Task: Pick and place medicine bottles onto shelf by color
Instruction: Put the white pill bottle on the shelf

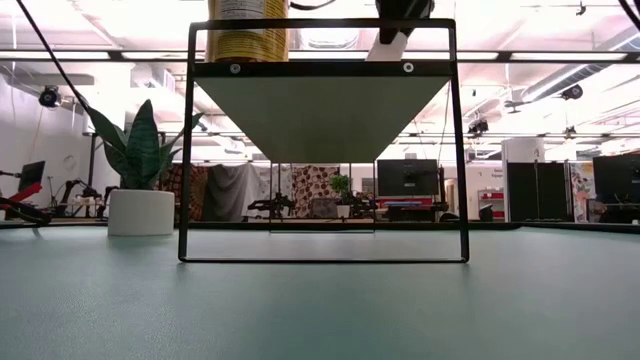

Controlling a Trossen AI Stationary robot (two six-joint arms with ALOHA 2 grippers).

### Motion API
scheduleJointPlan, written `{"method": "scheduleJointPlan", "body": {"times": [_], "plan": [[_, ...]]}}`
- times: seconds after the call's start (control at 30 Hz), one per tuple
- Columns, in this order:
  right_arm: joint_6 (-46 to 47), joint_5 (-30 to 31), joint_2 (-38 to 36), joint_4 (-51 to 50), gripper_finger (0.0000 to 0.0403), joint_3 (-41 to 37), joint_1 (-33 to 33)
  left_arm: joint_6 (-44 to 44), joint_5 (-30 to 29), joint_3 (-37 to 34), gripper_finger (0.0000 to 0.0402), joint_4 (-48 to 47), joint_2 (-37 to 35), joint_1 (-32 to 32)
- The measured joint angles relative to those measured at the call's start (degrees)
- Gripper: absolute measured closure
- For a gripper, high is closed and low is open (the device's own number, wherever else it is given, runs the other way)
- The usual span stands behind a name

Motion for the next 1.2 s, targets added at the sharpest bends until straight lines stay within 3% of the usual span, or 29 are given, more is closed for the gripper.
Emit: {"method": "scheduleJointPlan", "body": {"times": [0.3, 0.63, 0.73, 0.9, 1.03, 1.2], "plan": [[0.0, 0.5, -0.1, 1.2, 0.0187, 0.0, 0.0, 0.0, 0.0, 0.0, 0.0224, 0.0, 0.0, 0.0], [-0.4, 0.8, -0.6, -5.3, 0.0179, 5.6, 0.5, 0.0, 0.0, -0.1, 0.0223, 0.0, 0.0, 0.0], [0.9, 3.3, -2.4, -6.7, 0.0176, 4.7, 1.9, -0.3, 0.0, -0.1, 0.0224, -0.1, 0.0, 0.0], [7.6, 6.0, -7.5, -6.9, 0.0165, -2.9, 3.9, -1.4, 0.0, -0.2, 0.0224, -0.6, 0.0, -0.1], [11.5, 9.1, -14.2, -6.1, 0.0159, -14.0, 4.3, -1.4, 0.0, -0.2, 0.0224, -0.6, 0.0, 0.0], [1.8, 7.0, -24.7, 3.3, 0.0167, -33.4, 4.3, -1.4, 0.0, -0.2, 0.0223, -0.5, 0.0, 0.0]]}}
